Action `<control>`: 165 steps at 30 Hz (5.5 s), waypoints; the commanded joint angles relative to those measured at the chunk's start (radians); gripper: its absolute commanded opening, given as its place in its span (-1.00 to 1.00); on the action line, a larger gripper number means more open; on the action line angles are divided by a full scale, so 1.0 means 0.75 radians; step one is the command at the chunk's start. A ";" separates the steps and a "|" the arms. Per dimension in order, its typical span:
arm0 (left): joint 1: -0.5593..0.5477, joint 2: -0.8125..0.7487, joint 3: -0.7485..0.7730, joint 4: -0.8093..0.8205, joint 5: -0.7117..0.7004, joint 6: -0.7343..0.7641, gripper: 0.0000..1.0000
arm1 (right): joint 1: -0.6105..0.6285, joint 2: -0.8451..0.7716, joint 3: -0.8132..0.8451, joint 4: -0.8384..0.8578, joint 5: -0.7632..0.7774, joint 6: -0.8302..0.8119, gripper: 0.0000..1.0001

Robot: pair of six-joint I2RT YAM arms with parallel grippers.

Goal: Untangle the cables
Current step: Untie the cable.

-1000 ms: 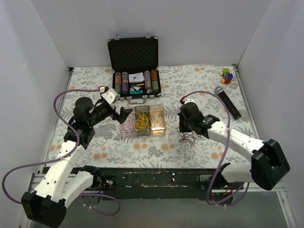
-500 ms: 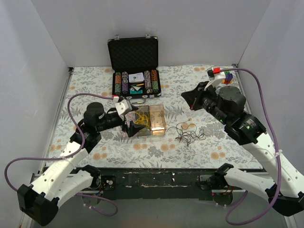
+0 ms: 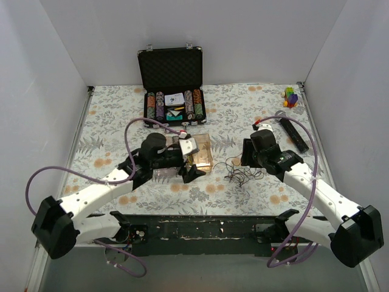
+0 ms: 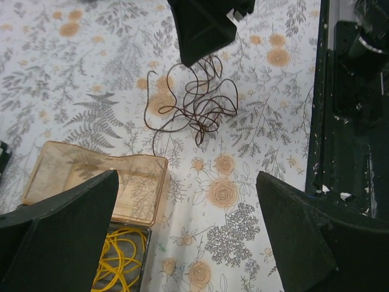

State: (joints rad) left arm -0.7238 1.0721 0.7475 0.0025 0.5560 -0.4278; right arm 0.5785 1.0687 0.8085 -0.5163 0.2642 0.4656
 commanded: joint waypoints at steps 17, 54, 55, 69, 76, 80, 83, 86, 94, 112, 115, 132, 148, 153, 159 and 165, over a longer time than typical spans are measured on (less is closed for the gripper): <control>-0.127 0.194 -0.001 0.123 -0.154 0.151 0.96 | -0.238 0.338 -0.090 0.566 -0.158 -0.075 0.22; -0.125 0.004 -0.160 0.177 -0.244 0.163 0.94 | -0.223 0.314 -0.068 0.799 -0.260 -0.109 -0.97; -0.125 0.004 -0.162 0.181 -0.248 0.163 0.94 | -0.217 0.279 -0.070 0.807 -0.272 -0.118 -0.97; -0.115 0.096 -0.062 0.524 -0.367 -0.223 0.96 | -0.013 -0.302 0.004 0.750 -0.561 -0.171 -0.97; -0.115 0.225 0.032 0.582 -0.150 -0.399 0.96 | 0.014 -0.400 0.094 0.695 -0.598 -0.142 -0.97; -0.115 0.290 0.077 0.602 -0.158 -0.397 0.96 | 0.022 -0.404 0.127 0.697 -0.622 -0.130 -0.97; -0.117 0.327 0.124 0.602 -0.138 -0.393 0.96 | 0.022 -0.410 0.129 0.709 -0.637 -0.114 -0.97; -0.115 0.352 0.145 0.625 -0.122 -0.373 0.96 | 0.024 -0.408 0.137 0.719 -0.657 -0.099 -0.97; -0.115 0.381 0.218 0.584 -0.028 -0.234 0.40 | 0.026 -0.402 0.176 0.725 -0.661 -0.085 -0.97; -0.090 0.201 0.535 0.195 -0.157 -0.190 -1.00 | 0.026 -0.492 -0.331 0.676 -0.534 -0.136 0.71; -0.090 0.188 0.539 0.191 -0.118 -0.229 -1.00 | 0.037 -0.507 -0.383 0.782 -0.520 -0.128 0.74; -0.090 0.262 0.776 0.164 -0.019 -0.332 -1.00 | 0.315 -0.145 -0.352 1.196 -0.250 -0.222 0.61; -0.092 0.354 1.324 0.234 -0.185 -0.235 -1.00 | 0.315 -0.100 -0.616 1.100 -0.056 -0.065 0.04; -0.090 0.387 1.500 0.203 -0.191 -0.262 -1.00 | 0.317 -0.055 -0.659 1.097 -0.019 -0.028 -0.09; -0.092 0.454 1.713 0.211 -0.208 -0.231 -1.00 | 0.315 0.003 -0.689 1.053 0.004 0.034 -0.22; -0.090 0.526 1.901 0.374 -0.260 -0.117 -1.00 | 0.315 -0.061 -0.718 0.938 0.112 0.097 -0.35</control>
State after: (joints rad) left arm -0.7948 1.4528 2.0918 0.1734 0.4152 -0.5915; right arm 0.8120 1.0595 0.2863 0.2584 0.2562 0.4885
